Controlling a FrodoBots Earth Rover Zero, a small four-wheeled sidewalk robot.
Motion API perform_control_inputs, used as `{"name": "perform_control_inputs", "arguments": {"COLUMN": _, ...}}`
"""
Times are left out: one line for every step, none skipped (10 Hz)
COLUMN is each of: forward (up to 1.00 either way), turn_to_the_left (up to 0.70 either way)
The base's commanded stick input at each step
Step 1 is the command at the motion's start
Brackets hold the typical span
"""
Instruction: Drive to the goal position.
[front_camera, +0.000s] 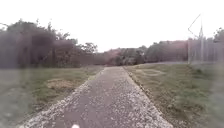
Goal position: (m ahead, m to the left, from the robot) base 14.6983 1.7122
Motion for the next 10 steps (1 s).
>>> {"name": "perform_control_inputs", "arguments": {"forward": 0.7, "turn_to_the_left": 0.0}}
{"name": "perform_control_inputs", "arguments": {"forward": 0.7, "turn_to_the_left": 0.0}}
{"name": "perform_control_inputs", "arguments": {"forward": 0.7, "turn_to_the_left": 0.0}}
{"name": "perform_control_inputs", "arguments": {"forward": 0.7, "turn_to_the_left": 0.0}}
{"name": "perform_control_inputs", "arguments": {"forward": 0.7, "turn_to_the_left": 0.0}}
{"name": "perform_control_inputs", "arguments": {"forward": 0.7, "turn_to_the_left": 0.0}}
{"name": "perform_control_inputs", "arguments": {"forward": 0.7, "turn_to_the_left": 0.0}}
{"name": "perform_control_inputs", "arguments": {"forward": 0.7, "turn_to_the_left": 0.0}}
{"name": "perform_control_inputs", "arguments": {"forward": 0.7, "turn_to_the_left": 0.0}}
{"name": "perform_control_inputs", "arguments": {"forward": 0.7, "turn_to_the_left": 0.0}}
